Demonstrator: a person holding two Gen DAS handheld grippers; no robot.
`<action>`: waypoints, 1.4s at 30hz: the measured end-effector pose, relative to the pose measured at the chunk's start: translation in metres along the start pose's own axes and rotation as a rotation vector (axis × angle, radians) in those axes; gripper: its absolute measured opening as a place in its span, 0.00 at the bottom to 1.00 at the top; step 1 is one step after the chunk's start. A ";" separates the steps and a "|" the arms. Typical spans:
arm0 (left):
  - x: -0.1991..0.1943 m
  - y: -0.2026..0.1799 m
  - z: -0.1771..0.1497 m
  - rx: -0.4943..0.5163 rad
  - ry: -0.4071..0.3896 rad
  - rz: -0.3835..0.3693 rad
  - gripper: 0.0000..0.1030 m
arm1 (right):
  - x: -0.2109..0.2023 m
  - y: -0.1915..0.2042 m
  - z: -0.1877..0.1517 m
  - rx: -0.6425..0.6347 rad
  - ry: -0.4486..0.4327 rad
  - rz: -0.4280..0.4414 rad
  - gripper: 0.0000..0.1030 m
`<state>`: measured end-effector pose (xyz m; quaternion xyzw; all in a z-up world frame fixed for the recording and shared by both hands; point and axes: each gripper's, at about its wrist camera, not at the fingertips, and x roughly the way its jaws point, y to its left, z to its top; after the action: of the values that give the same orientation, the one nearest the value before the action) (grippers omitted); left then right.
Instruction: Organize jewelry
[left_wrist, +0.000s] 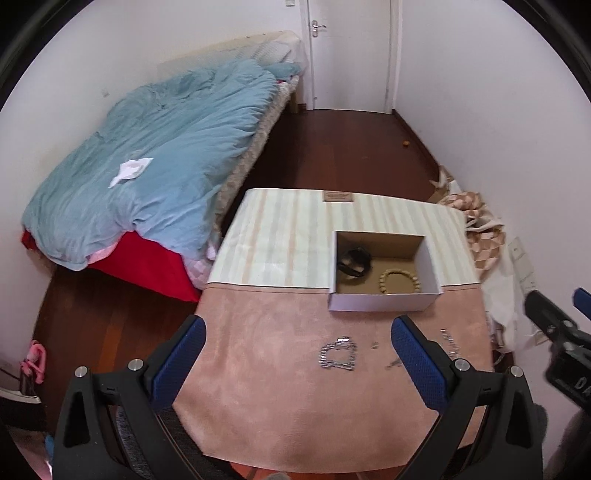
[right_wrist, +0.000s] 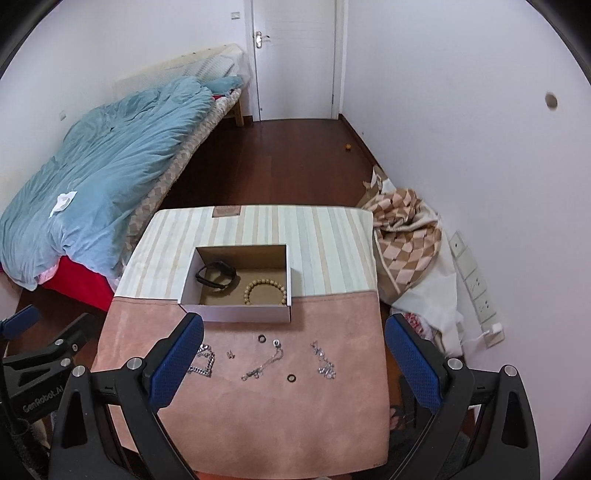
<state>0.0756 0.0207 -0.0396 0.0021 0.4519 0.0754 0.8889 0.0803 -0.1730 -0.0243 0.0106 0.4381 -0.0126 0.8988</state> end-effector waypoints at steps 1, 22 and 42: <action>0.004 0.000 -0.004 0.002 0.009 0.018 1.00 | 0.006 -0.005 -0.004 0.020 0.017 0.007 0.97; 0.155 0.008 -0.099 -0.001 0.334 0.019 0.99 | 0.163 -0.045 -0.125 0.142 0.330 0.052 0.65; 0.203 -0.057 -0.086 0.041 0.346 -0.143 0.11 | 0.188 -0.093 -0.116 0.315 0.292 -0.060 0.65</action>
<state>0.1322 -0.0139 -0.2573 -0.0249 0.5985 0.0023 0.8007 0.1019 -0.2646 -0.2451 0.1397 0.5563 -0.1060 0.8123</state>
